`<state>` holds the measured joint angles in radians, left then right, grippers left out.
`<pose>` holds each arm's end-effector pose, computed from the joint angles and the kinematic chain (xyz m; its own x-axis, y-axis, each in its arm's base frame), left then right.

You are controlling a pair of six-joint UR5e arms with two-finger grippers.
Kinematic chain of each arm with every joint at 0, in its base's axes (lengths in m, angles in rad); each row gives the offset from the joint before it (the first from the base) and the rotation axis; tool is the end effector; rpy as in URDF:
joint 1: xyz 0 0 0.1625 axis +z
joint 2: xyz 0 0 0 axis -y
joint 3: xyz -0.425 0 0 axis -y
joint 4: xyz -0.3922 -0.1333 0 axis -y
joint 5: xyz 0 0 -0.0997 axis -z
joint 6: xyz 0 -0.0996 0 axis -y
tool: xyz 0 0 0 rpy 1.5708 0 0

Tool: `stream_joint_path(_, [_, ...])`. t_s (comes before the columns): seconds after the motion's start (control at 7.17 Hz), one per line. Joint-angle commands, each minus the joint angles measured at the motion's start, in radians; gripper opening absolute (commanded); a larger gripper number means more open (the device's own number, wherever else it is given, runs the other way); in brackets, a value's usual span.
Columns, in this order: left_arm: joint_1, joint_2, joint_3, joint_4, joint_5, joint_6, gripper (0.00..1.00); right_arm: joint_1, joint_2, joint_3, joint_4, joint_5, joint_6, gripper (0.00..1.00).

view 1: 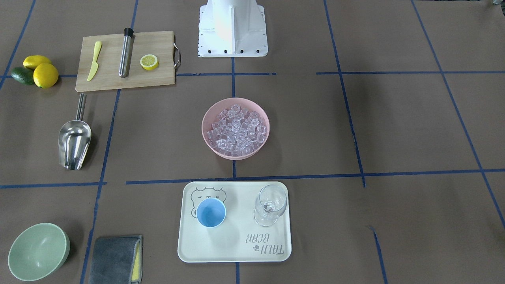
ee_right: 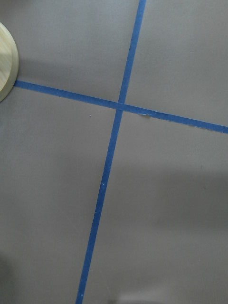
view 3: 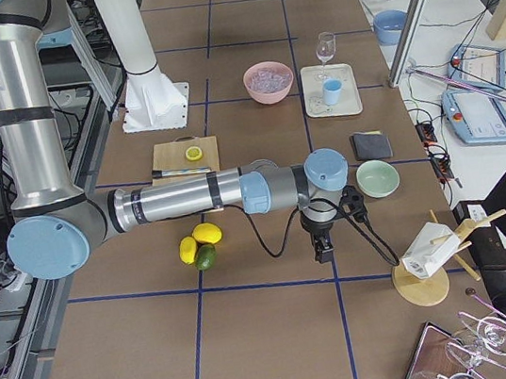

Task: Put ice in cup with scoop

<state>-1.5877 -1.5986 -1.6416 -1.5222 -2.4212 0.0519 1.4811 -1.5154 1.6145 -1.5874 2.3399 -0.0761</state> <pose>-0.0670 -0.5039 0.6094 0.6602 0.0782 -0.7470 -0.0174 0.9959 0.0889 0.0173 -0.5227 0.6112 0.7017 -0.1966 0.6849 0.1430 0.9805 0.1349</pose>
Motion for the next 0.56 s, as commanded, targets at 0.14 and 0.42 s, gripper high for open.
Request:
stream_joint_path(0.14, [0.011,-0.006,-0.026,-0.019,-0.002,0.003,1.0,-0.012,-0.006,0.005,0.038,0.004,0.019,1.0])
stream_joint_path(0.42, [0.012,-0.001,-0.026,-0.019,-0.001,0.003,1.0,-0.044,-0.008,0.01,0.07,0.003,0.015,1.0])
